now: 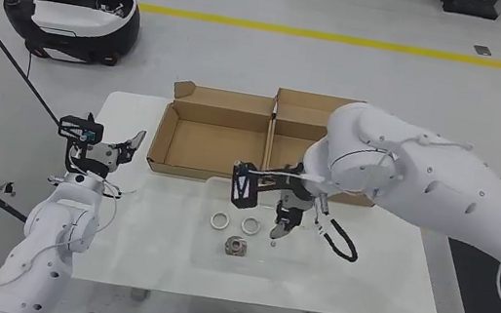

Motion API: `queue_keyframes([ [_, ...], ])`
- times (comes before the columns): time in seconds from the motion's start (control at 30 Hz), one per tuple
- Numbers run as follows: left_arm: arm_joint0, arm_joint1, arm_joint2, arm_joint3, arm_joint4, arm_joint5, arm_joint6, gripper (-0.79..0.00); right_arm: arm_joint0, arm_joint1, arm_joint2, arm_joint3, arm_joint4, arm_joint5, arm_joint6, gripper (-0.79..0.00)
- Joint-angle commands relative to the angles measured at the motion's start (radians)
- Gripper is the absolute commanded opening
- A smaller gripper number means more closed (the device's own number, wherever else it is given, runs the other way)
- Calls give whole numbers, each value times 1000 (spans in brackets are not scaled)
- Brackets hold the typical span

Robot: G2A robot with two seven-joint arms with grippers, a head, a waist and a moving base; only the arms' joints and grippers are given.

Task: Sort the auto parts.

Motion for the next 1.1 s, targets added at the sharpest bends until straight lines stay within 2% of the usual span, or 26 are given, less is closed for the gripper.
queue_keyframes([
  [0.0, 0, 0, 0, 0, 0, 0, 0, 0, 4, 1, 2, 3, 48, 46, 72, 0],
  [0.23, 0, 0, 0, 0, 0, 0, 0, 0, -15, -2, 0, 7, 138, 165, 191, 0],
  [0.7, 0, 0, 0, 0, 0, 0, 0, 0, -140, -13, 0, 35, 73, 214, 191, 0],
  [1.07, 0, 0, 0, 0, 0, 0, 0, 0, -174, -33, 0, 56, 2, 224, 191, 0],
])
